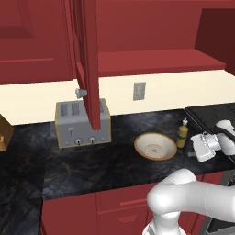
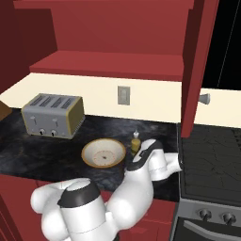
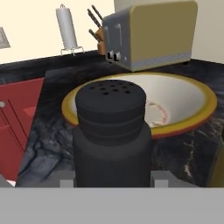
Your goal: Retrieve the bottle and the shaker from the cabinet and place them next to the mixing bowl on the counter. Then add garlic from the fridge to the mixing bowl.
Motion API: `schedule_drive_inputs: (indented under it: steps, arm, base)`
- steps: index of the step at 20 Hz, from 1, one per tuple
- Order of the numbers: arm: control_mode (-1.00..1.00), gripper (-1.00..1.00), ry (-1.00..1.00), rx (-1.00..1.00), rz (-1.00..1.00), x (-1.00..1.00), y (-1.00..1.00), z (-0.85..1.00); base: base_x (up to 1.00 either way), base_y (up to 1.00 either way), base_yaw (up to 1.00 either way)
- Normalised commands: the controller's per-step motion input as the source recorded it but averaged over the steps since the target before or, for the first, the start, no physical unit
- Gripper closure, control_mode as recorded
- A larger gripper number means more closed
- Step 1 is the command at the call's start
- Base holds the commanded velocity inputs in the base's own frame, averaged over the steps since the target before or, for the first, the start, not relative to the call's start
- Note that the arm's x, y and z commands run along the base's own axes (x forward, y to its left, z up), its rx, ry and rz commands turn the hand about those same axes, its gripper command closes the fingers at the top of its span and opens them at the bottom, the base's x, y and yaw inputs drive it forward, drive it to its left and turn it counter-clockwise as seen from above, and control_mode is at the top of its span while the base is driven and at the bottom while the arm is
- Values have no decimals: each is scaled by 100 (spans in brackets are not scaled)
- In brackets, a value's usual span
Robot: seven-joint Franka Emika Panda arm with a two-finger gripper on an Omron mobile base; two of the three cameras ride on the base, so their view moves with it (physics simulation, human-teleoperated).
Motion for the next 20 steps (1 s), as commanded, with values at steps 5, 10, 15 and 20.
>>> schedule_drive_inputs:
  steps: [5, 10, 15, 20]
  arm:
    - [-100, 100, 0, 0, 0, 8, 0, -8]
    - [-100, 100, 0, 0, 0, 14, 0, -8]
    - [-100, 100, 0, 0, 0, 10, 1, -16]
    - [-100, 100, 0, -1, -1, 12, 4, -27]
  base:
    - [0, 0, 0]
    - [0, 0, 0]
    - [0, 0, 0]
    - [0, 0, 0]
